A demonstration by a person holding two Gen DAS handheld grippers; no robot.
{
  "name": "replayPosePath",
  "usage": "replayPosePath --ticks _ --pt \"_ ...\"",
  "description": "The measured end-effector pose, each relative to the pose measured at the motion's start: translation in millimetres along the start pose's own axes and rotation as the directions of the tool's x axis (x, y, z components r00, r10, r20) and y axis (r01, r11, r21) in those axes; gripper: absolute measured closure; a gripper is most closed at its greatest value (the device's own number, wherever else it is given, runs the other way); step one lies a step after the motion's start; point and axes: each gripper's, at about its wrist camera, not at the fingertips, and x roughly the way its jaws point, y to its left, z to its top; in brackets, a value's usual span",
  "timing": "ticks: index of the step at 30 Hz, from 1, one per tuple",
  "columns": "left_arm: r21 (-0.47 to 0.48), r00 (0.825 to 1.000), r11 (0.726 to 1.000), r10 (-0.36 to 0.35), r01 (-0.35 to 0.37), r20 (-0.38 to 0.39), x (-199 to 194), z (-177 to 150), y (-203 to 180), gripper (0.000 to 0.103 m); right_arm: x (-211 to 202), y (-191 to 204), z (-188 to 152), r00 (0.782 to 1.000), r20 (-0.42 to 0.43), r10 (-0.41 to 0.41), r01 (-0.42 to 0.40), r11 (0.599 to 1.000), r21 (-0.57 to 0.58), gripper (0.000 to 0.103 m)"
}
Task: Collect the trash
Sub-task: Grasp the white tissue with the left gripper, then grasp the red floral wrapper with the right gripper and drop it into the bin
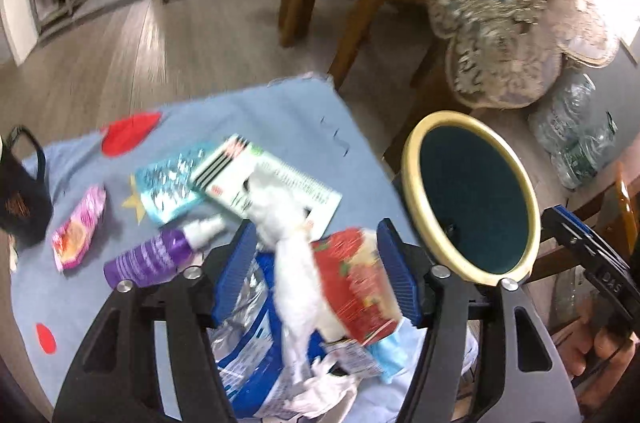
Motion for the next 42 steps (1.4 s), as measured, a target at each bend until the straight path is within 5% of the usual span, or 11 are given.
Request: replayPosePath --ticks 8,13,20,29,42 --pt "-0.06 0.994 0.997 -0.052 0.047 -0.096 26 -12 17 0.065 5 13 -7 0.999 -0.034 0.011 -0.013 0.999 -0.05 0.033" --pt "-0.08 0.992 0.995 -0.071 0.063 -0.101 31 -15 19 0.097 4 20 -10 0.999 -0.036 0.019 -0.022 0.996 -0.081 0.033" --pt "-0.07 0.996 0.995 -0.076 0.072 -0.047 10 -13 26 0.098 4 31 -12 0.998 -0.039 0.042 -0.046 0.993 -0.11 0.033" --pt "-0.169 0.996 0.984 -0.053 0.064 0.068 -38 -14 73 0.098 11 61 -17 0.993 -0.066 0.096 -0.105 0.981 -0.163 0.033" --pt "-0.203 0.994 0.977 -0.049 0.068 0.098 -54 -25 101 0.098 52 123 -28 0.973 -0.168 0.158 -0.203 0.933 -0.297 0.035"
